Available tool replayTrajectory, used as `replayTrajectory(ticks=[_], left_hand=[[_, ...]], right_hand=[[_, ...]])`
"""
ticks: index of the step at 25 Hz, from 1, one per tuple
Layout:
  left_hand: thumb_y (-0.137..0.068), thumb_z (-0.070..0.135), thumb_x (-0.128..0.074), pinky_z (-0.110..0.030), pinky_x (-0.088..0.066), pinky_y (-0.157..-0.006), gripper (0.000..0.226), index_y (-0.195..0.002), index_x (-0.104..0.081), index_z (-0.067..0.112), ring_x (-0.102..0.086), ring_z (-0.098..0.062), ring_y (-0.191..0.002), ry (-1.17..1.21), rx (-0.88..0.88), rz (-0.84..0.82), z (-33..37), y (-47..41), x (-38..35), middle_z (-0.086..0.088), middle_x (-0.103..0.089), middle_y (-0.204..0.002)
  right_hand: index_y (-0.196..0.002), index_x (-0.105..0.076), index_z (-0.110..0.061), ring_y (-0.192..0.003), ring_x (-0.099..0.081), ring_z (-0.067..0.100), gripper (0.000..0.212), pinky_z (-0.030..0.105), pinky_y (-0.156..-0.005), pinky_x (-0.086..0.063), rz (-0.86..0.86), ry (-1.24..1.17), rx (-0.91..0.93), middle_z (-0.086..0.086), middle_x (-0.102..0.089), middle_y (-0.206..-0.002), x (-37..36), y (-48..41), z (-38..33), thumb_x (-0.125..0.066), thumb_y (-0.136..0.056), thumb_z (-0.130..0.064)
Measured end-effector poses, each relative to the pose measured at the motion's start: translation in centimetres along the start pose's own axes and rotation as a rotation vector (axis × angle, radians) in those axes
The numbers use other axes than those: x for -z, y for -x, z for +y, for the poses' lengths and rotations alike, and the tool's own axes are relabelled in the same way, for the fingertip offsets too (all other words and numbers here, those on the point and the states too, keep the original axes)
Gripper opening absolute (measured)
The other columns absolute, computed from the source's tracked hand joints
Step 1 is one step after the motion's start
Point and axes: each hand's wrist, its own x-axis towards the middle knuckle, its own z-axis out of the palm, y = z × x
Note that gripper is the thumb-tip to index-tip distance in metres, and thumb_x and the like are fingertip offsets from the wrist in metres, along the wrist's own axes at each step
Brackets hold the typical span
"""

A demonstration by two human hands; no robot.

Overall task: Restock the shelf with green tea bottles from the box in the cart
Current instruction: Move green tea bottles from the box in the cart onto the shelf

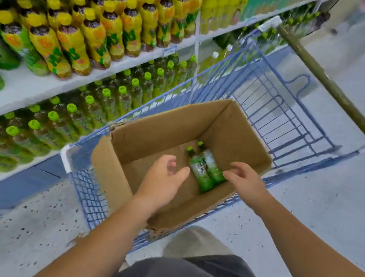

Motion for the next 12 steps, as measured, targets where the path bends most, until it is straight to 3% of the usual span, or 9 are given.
replayTrajectory(ticks=[5,10,12], left_hand=[[-0.093,0.054,-0.060,-0.027,-0.041,-0.090,0.066,-0.149,-0.041,0.023,-0.054,-0.012,-0.117,-0.083,0.162,-0.046,-1.3,-6.6,-7.2,0.006,-0.054,-0.137],[-0.091,0.055,-0.060,-0.037,-0.043,-0.107,0.079,-0.155,-0.033,0.019,-0.051,-0.023,-0.133,-0.119,0.341,-0.095,-6.3,-14.9,-12.7,-0.003,-0.049,-0.150],[-0.089,0.051,-0.064,-0.040,-0.049,-0.101,0.073,-0.149,-0.041,0.015,-0.058,-0.028,-0.123,-0.116,0.386,-0.088,-8.6,-18.8,-14.6,-0.006,-0.057,-0.139]], right_hand=[[-0.145,-0.048,-0.020,-0.116,-0.056,0.016,0.055,0.028,-0.098,-0.039,-0.215,0.213,-0.011,-0.002,-0.060,-0.126,3.1,-10.2,1.9,-0.066,-0.095,-0.034],[-0.136,-0.054,-0.020,-0.104,-0.057,0.017,0.044,0.032,-0.094,-0.044,-0.307,0.318,-0.063,-0.004,-0.059,-0.107,0.5,-20.0,3.6,-0.065,-0.094,-0.030],[-0.132,-0.056,-0.016,-0.101,-0.056,0.020,0.040,0.034,-0.092,-0.044,-0.320,0.368,-0.097,-0.001,-0.056,-0.106,-1.4,-23.7,4.9,-0.063,-0.095,-0.027]])
